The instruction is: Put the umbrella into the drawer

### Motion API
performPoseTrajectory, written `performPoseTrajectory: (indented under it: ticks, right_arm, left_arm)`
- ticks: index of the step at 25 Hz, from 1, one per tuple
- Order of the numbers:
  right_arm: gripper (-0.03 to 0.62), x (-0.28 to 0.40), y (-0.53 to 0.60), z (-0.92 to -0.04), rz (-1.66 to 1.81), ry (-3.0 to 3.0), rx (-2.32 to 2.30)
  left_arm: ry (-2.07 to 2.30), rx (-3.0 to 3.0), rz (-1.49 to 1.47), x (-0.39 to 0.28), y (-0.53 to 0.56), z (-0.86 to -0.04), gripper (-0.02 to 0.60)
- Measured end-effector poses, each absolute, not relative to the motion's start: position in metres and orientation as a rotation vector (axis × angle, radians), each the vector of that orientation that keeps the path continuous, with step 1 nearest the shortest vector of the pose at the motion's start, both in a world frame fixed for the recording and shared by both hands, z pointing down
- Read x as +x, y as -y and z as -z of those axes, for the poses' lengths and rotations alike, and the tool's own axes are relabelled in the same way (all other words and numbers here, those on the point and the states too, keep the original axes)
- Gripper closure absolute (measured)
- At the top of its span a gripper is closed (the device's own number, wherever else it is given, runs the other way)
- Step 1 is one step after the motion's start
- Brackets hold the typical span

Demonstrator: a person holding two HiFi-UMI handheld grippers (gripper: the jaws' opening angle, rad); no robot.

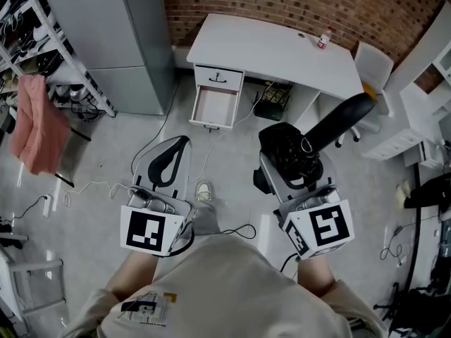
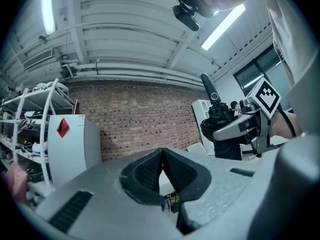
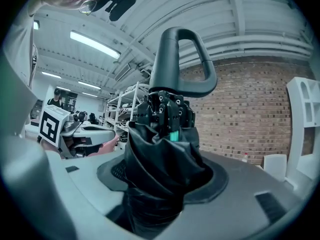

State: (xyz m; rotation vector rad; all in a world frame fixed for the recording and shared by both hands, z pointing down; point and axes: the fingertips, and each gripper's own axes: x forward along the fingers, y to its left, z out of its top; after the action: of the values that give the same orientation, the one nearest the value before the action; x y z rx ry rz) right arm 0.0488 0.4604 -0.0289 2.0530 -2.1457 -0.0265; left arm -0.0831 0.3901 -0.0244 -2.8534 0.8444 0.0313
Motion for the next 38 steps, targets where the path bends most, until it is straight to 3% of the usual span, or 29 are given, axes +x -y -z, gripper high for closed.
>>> performPoseTrajectory:
  ticks: [22, 38]
  right_arm:
    - [0.329, 0.094, -0.171, 0.004, -0.015, 2.014, 1.908]
    - [0.329, 0.105, -0.055, -0.044, -0.113, 2.071, 1.717]
  left_arm:
    - [-0.809, -2.932, 0.117, -0.029, -0.103, 0.005, 0.572]
    - [-0.975, -2.948, 0.168, -0.026, -0.01, -0.033, 0.572]
